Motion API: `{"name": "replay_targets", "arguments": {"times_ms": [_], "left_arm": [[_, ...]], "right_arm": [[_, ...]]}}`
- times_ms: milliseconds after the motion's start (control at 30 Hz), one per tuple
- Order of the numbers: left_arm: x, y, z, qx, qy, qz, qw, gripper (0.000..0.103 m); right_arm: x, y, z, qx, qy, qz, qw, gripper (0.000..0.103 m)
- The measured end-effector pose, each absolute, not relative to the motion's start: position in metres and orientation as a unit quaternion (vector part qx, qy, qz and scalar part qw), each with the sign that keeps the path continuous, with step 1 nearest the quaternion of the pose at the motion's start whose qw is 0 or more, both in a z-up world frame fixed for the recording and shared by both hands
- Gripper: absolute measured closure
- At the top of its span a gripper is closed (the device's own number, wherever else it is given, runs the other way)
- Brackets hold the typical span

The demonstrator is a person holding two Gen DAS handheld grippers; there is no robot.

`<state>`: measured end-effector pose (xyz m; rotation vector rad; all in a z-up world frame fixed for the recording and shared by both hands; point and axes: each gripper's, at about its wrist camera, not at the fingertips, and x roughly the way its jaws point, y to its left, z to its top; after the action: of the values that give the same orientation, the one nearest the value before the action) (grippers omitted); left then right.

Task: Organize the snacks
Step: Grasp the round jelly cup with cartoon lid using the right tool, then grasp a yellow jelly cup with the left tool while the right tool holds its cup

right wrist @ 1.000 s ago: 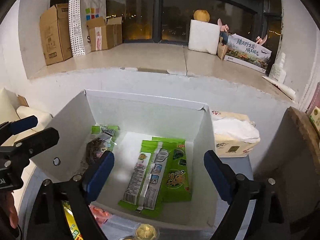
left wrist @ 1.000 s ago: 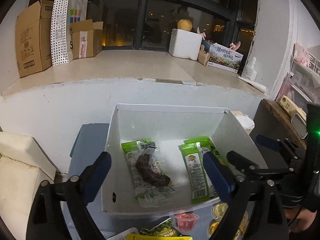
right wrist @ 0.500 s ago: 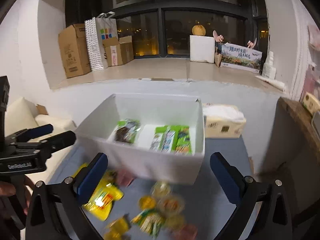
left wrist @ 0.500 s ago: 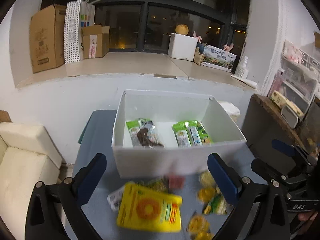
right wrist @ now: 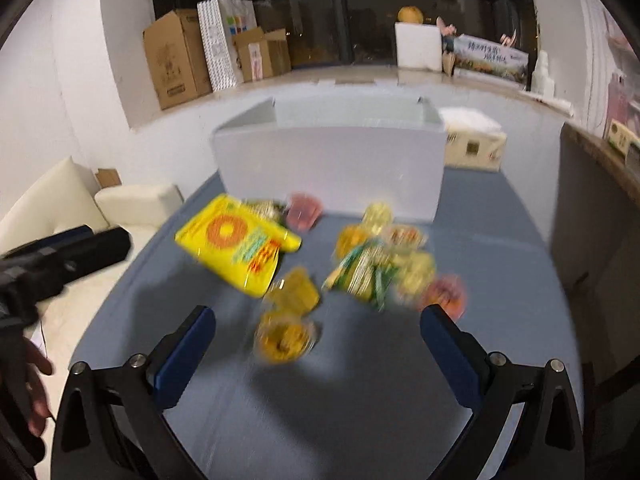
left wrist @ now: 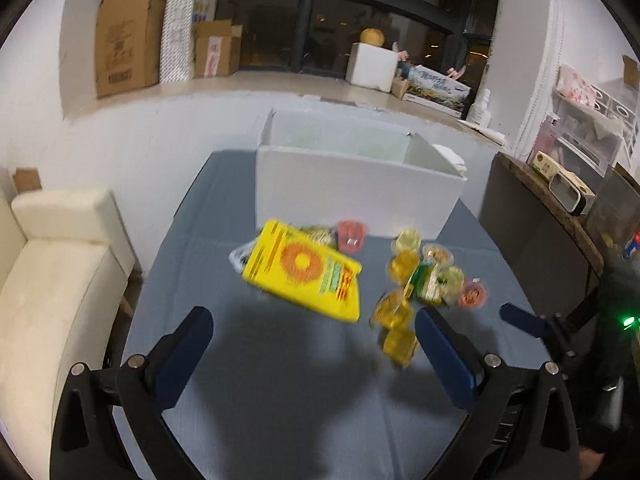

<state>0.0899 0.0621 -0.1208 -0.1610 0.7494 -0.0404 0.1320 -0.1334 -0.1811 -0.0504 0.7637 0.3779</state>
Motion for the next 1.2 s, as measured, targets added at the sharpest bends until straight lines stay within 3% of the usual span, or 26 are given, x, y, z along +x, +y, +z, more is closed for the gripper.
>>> {"name": "replay_targets", "arguments": {"times_ms": [367, 500, 533, 900, 1200], "left_arm": [[0.068, 0.086, -0.132, -0.094, 0.375, -0.010, 0.922, 0.000], [0.067, 0.086, -0.134, -0.095, 0.378, -0.012, 0.921, 0.000], [0.067, 0.085, -0.135, -0.096, 0.378, -0.012, 0.921, 0.000], [0.081, 0.064, -0.137, -0.075, 0.380, -0.041, 0.921, 0.000], [0.121, -0.005, -0.153, -0.021, 0.392, -0.088, 0.916, 0.000]], "right_arm": [[0.156, -0.111, -0.222, -0.021, 0.416, 0.212, 0.884, 0.002], [0.163, -0.104, -0.232, -0.044, 0.424, 0.203, 0.882, 0.050], [0.162, -0.103, -0.232, -0.048, 0.425, 0.204, 0.880, 0.054], [0.143, -0.125, -0.213, -0.024, 0.403, 0.231, 0.885, 0.054], [0.112, -0.192, -0.175, -0.013, 0.371, 0.171, 0.913, 0.054]]}}
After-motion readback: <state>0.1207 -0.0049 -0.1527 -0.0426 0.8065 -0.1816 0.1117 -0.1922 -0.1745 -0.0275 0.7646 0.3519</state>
